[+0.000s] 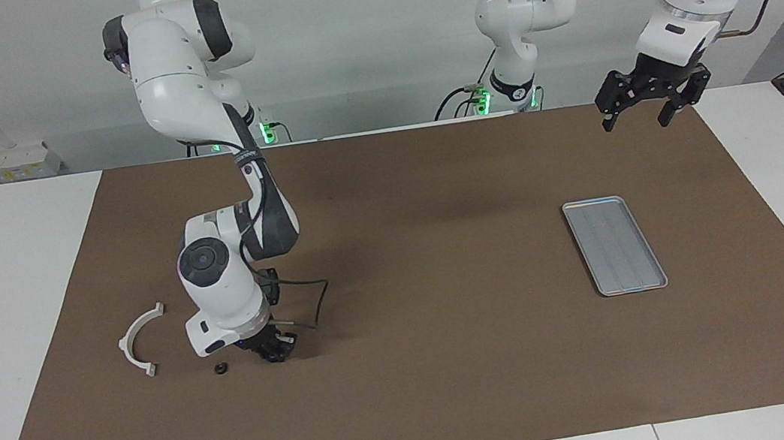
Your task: Pick bearing gear from pile to tray
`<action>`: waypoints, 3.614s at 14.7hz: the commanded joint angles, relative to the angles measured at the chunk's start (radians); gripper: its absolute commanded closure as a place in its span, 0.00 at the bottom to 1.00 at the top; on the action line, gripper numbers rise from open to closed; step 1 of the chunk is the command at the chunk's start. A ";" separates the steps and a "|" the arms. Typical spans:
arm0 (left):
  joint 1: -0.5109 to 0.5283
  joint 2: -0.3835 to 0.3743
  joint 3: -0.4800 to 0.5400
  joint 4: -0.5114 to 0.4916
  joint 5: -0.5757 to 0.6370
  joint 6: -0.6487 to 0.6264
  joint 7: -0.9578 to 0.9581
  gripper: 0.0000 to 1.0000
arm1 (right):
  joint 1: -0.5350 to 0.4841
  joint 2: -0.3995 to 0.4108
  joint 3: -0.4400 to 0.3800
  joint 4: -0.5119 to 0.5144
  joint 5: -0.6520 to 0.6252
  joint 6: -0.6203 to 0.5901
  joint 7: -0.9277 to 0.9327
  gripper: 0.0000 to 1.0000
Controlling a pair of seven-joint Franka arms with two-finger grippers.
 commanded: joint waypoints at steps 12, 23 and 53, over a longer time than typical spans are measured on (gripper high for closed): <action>-0.005 -0.020 0.006 -0.024 -0.011 0.005 -0.006 0.00 | 0.170 -0.208 0.015 0.097 0.006 -0.494 0.159 1.00; -0.005 -0.020 0.006 -0.024 -0.011 0.005 -0.006 0.00 | 0.553 -0.151 0.013 0.103 0.052 -0.311 0.893 1.00; -0.199 -0.100 -0.012 -0.307 0.003 0.262 -0.358 0.00 | 0.165 -0.163 0.024 0.108 -0.018 -0.379 0.173 0.00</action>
